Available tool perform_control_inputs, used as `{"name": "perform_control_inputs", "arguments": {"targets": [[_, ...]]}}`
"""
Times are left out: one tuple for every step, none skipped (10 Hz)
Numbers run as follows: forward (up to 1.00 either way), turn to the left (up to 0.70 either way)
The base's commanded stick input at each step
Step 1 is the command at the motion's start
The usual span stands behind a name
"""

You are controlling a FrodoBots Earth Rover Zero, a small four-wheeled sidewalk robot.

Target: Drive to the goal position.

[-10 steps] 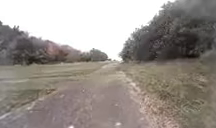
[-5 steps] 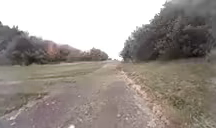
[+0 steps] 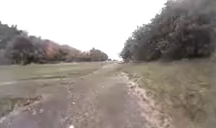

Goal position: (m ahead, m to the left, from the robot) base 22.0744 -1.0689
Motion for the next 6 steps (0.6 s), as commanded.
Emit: {"name": "perform_control_inputs", "arguments": {"targets": [[0.6,0.0],[0.6,0.0],[0.6,-0.12],[0.6,-0.15],[0.6,-0.15],[0.6,-0.15]]}}
